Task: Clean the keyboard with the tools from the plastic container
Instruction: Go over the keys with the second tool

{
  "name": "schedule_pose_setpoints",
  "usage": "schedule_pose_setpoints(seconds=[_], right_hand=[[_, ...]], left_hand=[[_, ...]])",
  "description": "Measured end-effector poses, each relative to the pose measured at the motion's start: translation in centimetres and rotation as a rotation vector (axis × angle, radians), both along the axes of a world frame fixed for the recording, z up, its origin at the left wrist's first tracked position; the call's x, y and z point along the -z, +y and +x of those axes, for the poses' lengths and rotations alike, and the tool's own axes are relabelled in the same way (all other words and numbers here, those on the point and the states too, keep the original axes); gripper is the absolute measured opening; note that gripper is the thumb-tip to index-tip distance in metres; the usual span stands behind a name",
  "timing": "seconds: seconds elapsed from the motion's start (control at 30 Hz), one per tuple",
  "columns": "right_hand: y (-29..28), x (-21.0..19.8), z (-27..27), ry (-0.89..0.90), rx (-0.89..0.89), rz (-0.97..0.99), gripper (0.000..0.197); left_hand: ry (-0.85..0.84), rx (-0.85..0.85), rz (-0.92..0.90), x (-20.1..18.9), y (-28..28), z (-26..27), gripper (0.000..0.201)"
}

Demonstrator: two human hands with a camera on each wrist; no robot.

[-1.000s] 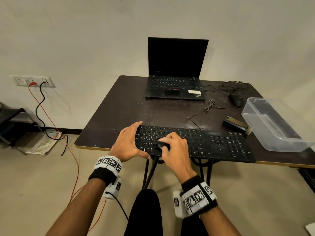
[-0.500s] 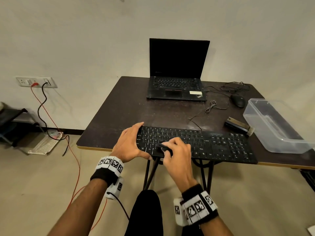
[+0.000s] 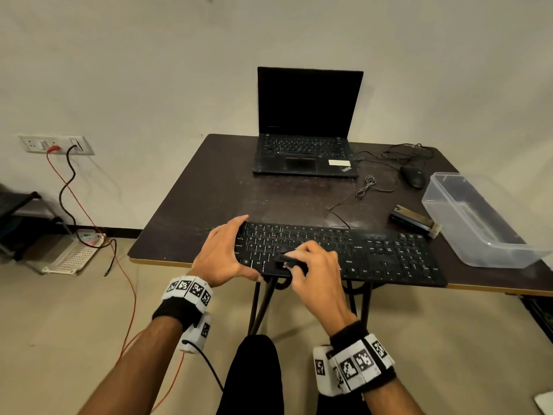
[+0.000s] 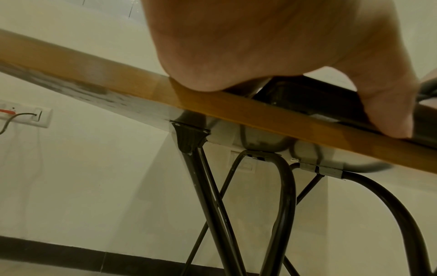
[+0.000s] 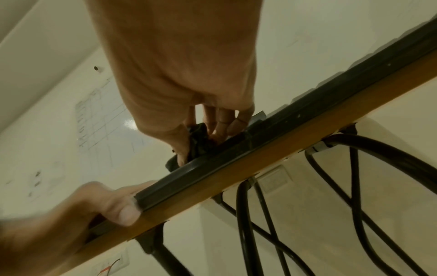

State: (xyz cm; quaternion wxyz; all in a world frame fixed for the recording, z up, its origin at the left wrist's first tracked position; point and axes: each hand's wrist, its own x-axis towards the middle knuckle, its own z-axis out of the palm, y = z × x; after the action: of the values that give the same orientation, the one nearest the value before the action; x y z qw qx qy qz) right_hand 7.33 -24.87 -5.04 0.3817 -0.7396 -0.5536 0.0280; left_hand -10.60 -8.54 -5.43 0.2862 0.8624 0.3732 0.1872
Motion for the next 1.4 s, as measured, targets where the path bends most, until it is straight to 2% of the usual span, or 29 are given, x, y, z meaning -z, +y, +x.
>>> schedule_pose_setpoints(seconds=[0.13,0.23,0.3,0.37,0.43,0.6,0.77,0.93,1.1,1.2,1.27,1.33,1.4], right_hand=[[2.5,-1.8,1.9,-0.022,0.138,-0.054,0.025],[3.3,-2.3,0.8,-0.088,0.001,-0.164,0.028],[2.9,-1.9,0.8,-0.060,-0.021,-0.142,0.029],[3.7,-1.8,1.8,0.013,0.090,-0.092,0.026],[5.0,-2.4,2.2,-0.001,0.183,-0.109,0.026],[5.2,-2.3,0.8,-0.032,0.070,-0.133,0.027],[6.9,-3.3,2.6,-0.017,0.252,-0.118,0.026],[8.0,-3.0,0.9,-0.010,0.074,-0.194,0.027],[8.4,-3.5,1.8,-0.022,0.161,-0.161,0.024],[8.5,-3.4,0.4,-0.060,0.024,-0.200,0.028],[7.3,-2.6,0.7,-0.035,-0.008,-0.194,0.029],[6.2,-2.2,2.1,0.004,0.071,-0.146,0.028],[5.9,-2.4,3.5,-0.035,0.209,-0.129,0.031]], left_hand=[[0.009,0.008,0.002,0.0,0.2,0.0,0.141],[0.011,0.006,0.009,0.0,0.2,0.0,0.140],[0.002,0.004,0.013,0.2,0.2,0.0,0.140],[0.009,0.004,0.012,0.2,0.1,-0.1,0.140],[0.012,0.005,0.010,0.0,0.1,-0.1,0.140],[0.002,-0.006,0.014,-0.2,-0.1,-0.1,0.140],[0.008,-0.013,-0.011,-0.2,-0.1,-0.1,0.141],[0.009,-0.004,-0.002,-0.2,-0.1,-0.1,0.140],[0.016,-0.009,-0.018,-0.4,-0.2,-0.2,0.140],[0.013,0.002,-0.011,-0.5,-0.2,-0.2,0.139],[0.013,-0.004,-0.018,-0.4,-0.2,-0.2,0.139],[0.000,-0.005,-0.027,-0.3,-0.2,-0.2,0.141],[0.012,-0.006,-0.027,-0.3,-0.2,-0.2,0.141]])
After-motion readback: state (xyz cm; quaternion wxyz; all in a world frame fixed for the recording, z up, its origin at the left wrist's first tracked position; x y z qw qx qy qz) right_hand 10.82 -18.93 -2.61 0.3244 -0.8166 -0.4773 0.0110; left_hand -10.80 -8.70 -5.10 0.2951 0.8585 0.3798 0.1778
